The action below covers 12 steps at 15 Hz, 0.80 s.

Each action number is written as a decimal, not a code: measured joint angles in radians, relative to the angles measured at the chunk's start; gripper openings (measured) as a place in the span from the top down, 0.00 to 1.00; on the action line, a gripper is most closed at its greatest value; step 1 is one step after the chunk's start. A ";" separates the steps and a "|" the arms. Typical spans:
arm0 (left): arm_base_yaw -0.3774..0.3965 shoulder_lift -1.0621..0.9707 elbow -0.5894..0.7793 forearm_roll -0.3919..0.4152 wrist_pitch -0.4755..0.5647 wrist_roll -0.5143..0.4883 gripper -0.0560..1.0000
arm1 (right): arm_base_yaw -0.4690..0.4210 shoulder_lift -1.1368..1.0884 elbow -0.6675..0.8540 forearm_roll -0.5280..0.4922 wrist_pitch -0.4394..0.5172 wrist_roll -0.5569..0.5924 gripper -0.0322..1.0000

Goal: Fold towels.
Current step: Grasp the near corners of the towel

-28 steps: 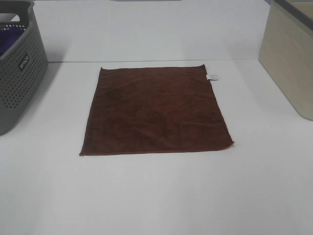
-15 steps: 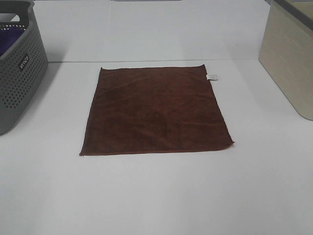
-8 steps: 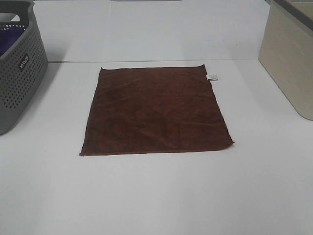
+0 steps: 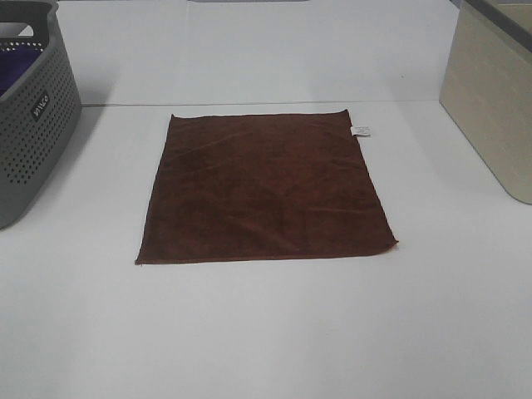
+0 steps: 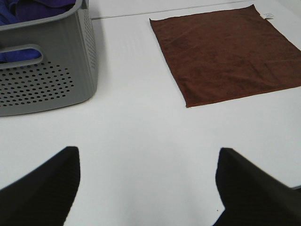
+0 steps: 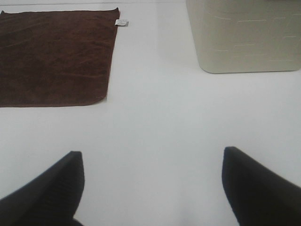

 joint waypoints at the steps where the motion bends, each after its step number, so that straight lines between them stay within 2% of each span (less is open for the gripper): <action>1: 0.000 0.000 0.000 0.000 0.000 0.000 0.23 | 0.000 0.000 0.000 0.000 0.000 0.000 0.23; 12: 0.000 0.000 0.000 0.000 0.000 0.000 0.23 | 0.000 0.000 0.000 0.000 0.000 0.000 0.23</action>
